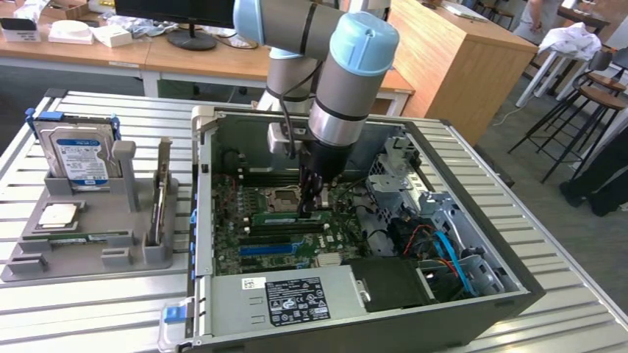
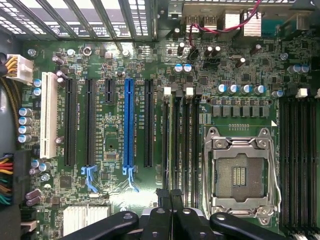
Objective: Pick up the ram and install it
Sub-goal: 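Insert the ram into the slot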
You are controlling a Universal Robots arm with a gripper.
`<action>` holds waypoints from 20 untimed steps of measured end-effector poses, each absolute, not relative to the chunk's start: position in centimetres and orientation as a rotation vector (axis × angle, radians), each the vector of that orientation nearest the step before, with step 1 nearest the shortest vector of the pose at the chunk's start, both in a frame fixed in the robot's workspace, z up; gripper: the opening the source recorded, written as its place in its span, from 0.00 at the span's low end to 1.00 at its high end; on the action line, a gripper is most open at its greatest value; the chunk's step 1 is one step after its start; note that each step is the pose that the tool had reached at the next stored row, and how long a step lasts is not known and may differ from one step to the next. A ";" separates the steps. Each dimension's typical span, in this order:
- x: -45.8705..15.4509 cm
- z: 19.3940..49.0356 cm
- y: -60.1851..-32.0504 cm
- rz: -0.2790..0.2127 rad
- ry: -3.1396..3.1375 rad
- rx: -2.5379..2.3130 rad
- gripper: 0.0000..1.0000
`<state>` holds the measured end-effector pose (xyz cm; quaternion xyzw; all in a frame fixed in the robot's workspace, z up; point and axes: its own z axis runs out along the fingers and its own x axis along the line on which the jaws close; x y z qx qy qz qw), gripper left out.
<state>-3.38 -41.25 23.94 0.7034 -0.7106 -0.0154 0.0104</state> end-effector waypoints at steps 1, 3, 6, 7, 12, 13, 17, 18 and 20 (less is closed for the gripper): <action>-3.4 23.9 -41.3 -0.048 -2.218 2.195 0.11; -3.4 23.9 -41.2 -0.048 -2.217 2.195 0.11; -3.4 23.8 -41.2 -0.048 -2.218 2.195 0.11; -3.4 23.8 -41.2 -0.048 -2.218 2.195 0.11; -3.4 23.7 -41.3 -0.048 -2.217 2.195 0.11; -3.4 23.7 -41.3 -0.048 -2.217 2.195 0.11; -3.4 23.7 -41.3 -0.048 -2.218 2.195 0.11; -3.4 23.7 -41.3 -0.048 -2.218 2.195 0.11; -3.4 23.7 -41.3 -0.048 -2.217 2.195 0.11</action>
